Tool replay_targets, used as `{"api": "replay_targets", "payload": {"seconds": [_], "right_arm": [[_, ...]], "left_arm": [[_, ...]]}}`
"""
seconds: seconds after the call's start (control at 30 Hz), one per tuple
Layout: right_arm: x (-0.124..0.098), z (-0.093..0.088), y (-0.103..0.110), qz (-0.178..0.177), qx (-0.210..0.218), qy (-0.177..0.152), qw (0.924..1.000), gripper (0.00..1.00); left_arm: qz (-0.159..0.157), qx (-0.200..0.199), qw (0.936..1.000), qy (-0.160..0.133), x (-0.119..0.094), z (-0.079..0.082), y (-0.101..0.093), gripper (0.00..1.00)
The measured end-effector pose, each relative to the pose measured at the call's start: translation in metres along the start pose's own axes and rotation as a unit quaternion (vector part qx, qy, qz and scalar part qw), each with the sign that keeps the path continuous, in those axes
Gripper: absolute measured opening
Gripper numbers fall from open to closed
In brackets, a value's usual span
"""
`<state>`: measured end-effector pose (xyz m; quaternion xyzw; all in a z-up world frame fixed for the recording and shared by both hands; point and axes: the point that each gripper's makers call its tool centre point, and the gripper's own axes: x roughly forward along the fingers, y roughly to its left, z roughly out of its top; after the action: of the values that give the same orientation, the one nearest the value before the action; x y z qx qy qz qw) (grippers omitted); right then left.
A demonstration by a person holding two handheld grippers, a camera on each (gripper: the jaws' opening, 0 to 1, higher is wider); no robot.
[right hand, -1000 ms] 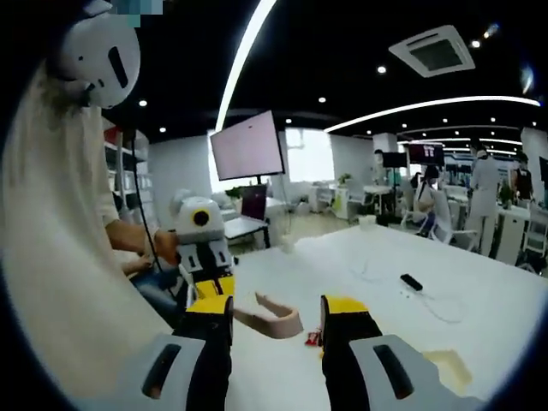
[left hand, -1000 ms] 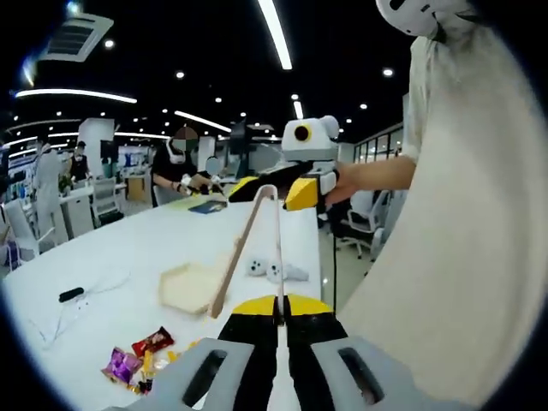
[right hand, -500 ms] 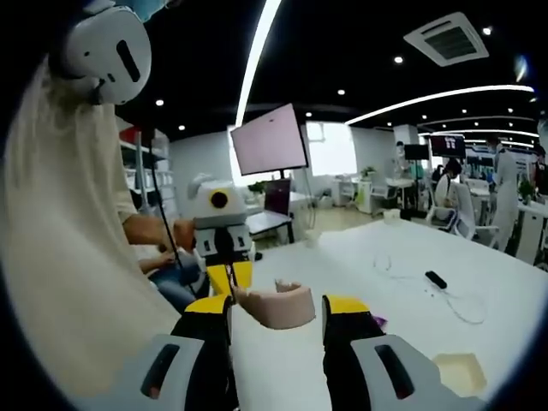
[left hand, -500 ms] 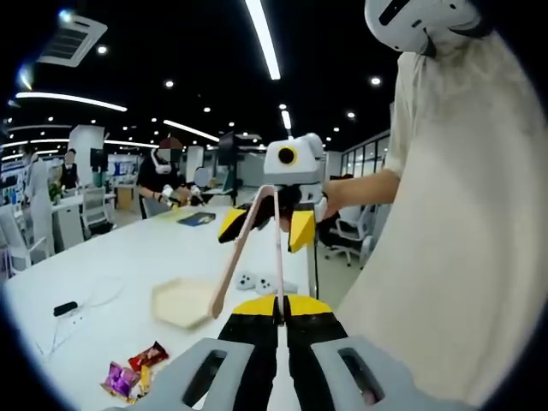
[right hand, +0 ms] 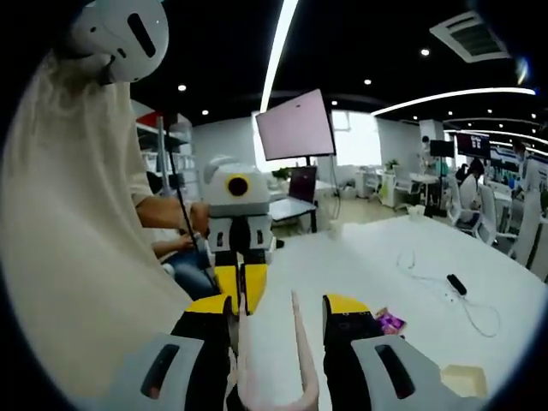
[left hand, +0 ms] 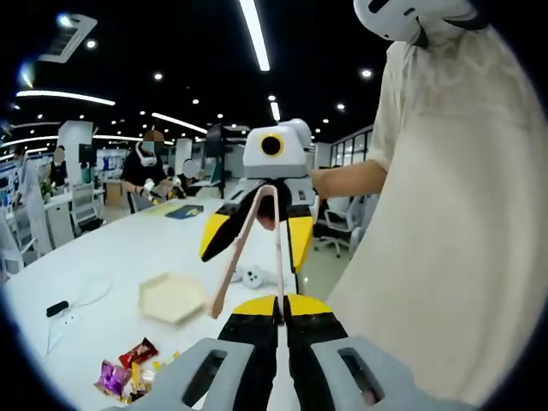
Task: Place the target food into the container with the food tongs after gripping and lifting it, then release it inside without dropping or visibly crushing the food.
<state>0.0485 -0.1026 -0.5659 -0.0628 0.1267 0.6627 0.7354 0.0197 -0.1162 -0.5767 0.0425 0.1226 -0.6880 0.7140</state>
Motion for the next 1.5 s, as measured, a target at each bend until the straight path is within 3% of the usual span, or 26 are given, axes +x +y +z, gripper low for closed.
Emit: {"api": "replay_targets", "payload": {"seconds": [0.6, 0.73, 1.0, 1.17, 1.5], "right_arm": [[0.013, -0.006, 0.015, 0.022, 0.010, 0.009, 0.9997, 0.37], [0.014, -0.007, 0.018, 0.031, 0.013, 0.010, 0.9994, 0.30], [0.016, -0.014, 0.014, 0.032, 0.047, 0.014, 0.9983, 0.28], [0.019, -0.014, 0.012, 0.034, 0.036, 0.022, 0.9986, 0.27], [0.019, -0.013, 0.009, 0.039, 0.051, 0.027, 0.9975, 0.28]], "left_arm": [[-0.018, 0.001, 0.9998, 0.012, -0.001, -0.005, -0.008, 0.00], [-0.018, 0.001, 0.9998, 0.013, -0.001, -0.006, -0.009, 0.00], [-0.021, -0.009, 0.9995, 0.021, -0.001, -0.011, -0.008, 0.00], [-0.020, -0.011, 0.9992, 0.033, -0.001, -0.014, -0.004, 0.01], [-0.005, -0.016, 0.9992, 0.036, -0.013, -0.018, -0.002, 0.01]]}}
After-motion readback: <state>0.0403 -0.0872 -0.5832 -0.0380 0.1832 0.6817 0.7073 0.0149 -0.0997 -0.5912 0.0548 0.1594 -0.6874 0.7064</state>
